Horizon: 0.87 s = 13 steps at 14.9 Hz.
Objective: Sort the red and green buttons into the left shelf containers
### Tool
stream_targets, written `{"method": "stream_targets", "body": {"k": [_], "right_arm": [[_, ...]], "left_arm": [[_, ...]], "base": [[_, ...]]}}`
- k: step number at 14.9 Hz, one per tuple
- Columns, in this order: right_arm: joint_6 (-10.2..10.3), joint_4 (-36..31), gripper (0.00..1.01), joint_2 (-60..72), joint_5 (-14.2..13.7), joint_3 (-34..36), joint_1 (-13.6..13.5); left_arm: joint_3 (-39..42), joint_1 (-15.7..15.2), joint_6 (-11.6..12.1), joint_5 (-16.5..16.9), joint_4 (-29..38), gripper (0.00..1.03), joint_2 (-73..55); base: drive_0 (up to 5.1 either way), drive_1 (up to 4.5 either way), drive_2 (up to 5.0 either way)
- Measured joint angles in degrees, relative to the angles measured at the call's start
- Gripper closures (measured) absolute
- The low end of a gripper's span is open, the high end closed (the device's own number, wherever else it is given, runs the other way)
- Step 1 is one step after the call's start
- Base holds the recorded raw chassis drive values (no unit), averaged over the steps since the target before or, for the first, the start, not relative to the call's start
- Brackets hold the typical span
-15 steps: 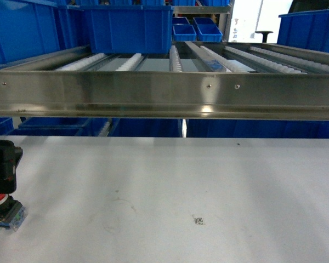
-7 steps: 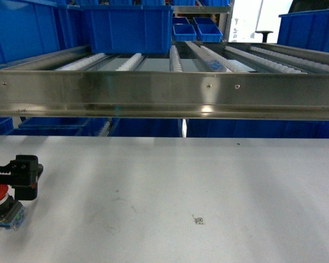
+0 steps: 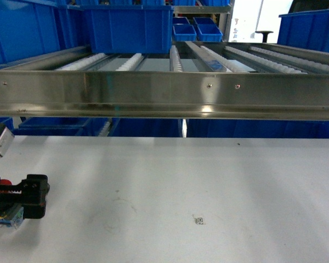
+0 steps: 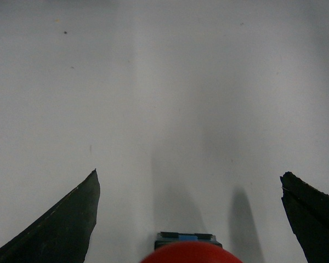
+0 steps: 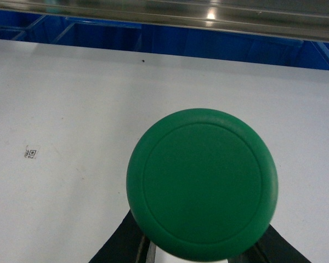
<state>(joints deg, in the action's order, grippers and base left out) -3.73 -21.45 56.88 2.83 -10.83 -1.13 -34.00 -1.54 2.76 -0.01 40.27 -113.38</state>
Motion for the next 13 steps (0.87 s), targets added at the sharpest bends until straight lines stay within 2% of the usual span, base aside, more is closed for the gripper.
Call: {"method": "stream_targets", "body": {"k": [3,4,7,9,10,13], "right_arm": [[0.02,0.0,0.76,0.0,0.0,0.0,0.0],[0.0,0.0,0.76,0.0,0.0,0.0,0.0],[0.0,0.0,0.76,0.02,0.0,0.0,0.0],[0.02,0.0,0.76,0.0,0.02,0.0,0.0],[0.0,0.0,0.76,0.0,0.0,0.0,0.0],[0.0,0.0,0.76,0.02,0.0,0.0,0.0]], "left_arm": [[-0.35,1.03,-1.51,1.46,0.04,0.05,-0.7],[-0.57,1.14,-1.6,1.51,-0.09,0.08,-0.79],[-0.85,1.97,-2.58,1.01,-0.46,0.36,-0.83],[-0.15,2.01,-3.91,-1.11,-2.51,0.66,0.9],[0.76,2.27,-4.31,-1.79,-3.21,0.73,2.56],[2.86,3.87,-4.76,-2.78,-4.15,0.73,4.22]], "base": [[0.0,0.0,0.0],[0.0,0.0,0.0],[0.0,0.0,0.0],[0.0,0.0,0.0],[0.0,0.0,0.0],[0.0,0.0,0.0]]}}
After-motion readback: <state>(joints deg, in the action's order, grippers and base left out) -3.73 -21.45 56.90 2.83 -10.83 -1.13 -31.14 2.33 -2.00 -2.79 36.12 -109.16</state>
